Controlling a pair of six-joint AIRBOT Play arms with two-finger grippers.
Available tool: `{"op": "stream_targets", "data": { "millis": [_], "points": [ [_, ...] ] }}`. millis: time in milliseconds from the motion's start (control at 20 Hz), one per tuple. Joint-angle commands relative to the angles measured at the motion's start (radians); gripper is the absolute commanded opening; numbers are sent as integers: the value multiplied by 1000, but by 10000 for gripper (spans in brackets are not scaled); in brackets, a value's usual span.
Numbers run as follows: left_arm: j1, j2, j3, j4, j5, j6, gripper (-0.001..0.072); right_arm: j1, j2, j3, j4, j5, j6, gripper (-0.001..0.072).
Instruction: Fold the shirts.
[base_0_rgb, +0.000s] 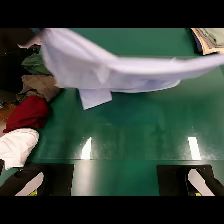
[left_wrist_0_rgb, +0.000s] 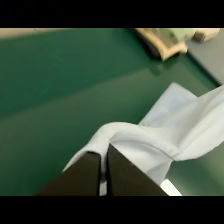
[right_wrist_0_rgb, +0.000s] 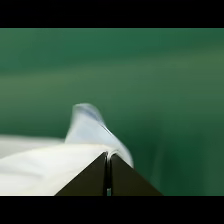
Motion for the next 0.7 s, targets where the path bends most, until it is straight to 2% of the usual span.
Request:
{"op": "stream_targets", "data": {
  "millis": [0,150,300,450,550,650],
  "points": [
    [0,60,312,5,6,-5,27,0,117,187,-11,-131,11,10],
    [0,61,531,1,3,-48,27,0,160,314,-14,-158,10,9],
    [0,62,621,-45,2,-116,27,0,151,435,-87,-105,16,9],
    [0,59,624,-112,-4,-134,27,0,74,589,-199,86,73,8],
    [0,55,554,-49,-4,-139,27,0,-13,657,-203,230,106,8],
    [0,51,377,39,-24,-202,27,0,-100,643,-187,322,134,8]
  ]
}}
